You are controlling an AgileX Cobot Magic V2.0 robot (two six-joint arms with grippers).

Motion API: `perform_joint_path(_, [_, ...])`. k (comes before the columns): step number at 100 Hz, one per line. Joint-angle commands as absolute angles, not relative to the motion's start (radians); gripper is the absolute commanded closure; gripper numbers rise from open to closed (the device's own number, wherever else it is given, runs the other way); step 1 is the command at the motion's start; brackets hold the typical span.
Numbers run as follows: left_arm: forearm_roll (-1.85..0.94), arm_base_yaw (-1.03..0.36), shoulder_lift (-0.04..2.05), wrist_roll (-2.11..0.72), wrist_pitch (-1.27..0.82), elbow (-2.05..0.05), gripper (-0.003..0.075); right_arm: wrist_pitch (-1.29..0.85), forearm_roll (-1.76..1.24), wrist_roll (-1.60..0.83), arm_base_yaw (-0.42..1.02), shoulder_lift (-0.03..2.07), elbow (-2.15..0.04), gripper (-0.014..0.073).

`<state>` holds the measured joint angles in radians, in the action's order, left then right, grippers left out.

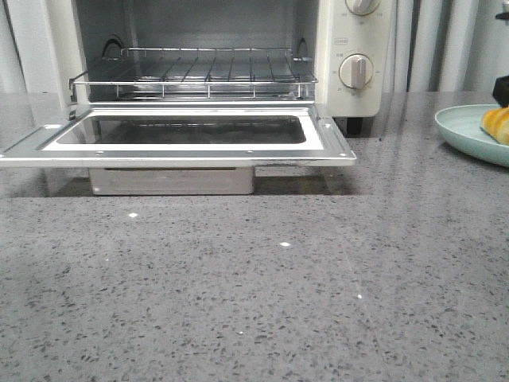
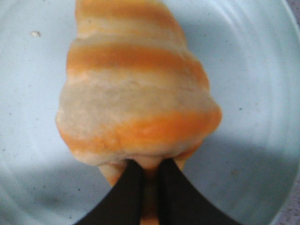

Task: Put bread in oven
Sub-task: 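Close the right gripper on the croissant and lift it, then carry the croissant into the oven and lower it onto the rack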

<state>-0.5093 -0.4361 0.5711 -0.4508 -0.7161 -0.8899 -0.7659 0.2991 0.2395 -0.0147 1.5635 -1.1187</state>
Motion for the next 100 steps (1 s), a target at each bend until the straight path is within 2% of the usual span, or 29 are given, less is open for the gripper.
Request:
perform_joint_path(1, [-0.538, -0.436, 0.554, -0.442, -0.642, -0.922, 0.0742, -0.744, 0.320, 0.231, -0.021, 1.458, -1.173, 0.0662])
perform_joint_path(13, [-0.538, -0.436, 0.538, -0.442, -0.649, -0.922, 0.0742, -0.764, 0.314, 0.231, 0.012, 1.319, -1.236, 0.0662])
perform_joint_path(23, [-0.538, -0.436, 0.536, -0.442, -0.645, -0.922, 0.0742, -0.796, 0.292, 0.231, 0.094, 1.200, -1.289, 0.0662])
perform_joint_path(36, [-0.537, -0.436, 0.536, -0.442, -0.613, -0.922, 0.0742, -0.796, 0.192, 0.167, 0.304, 1.085, -1.312, 0.0661])
perform_joint_path(49, [-0.537, -0.436, 0.536, -0.442, -0.551, -0.922, 0.0742, -0.765, 0.146, 0.143, 0.525, 1.066, -1.312, 0.0661])
perform_joint_path(69, [-0.526, -0.436, 0.536, -0.442, -0.506, -0.922, 0.0742, -0.709, 0.173, 0.142, 0.730, 1.179, -1.323, 0.0661])
perform_joint_path(100, [-0.526, -0.436, 0.536, -0.442, -0.511, -0.922, 0.0742, -0.839, 0.180, 0.088, 0.746, 1.519, -1.584, 0.0661])
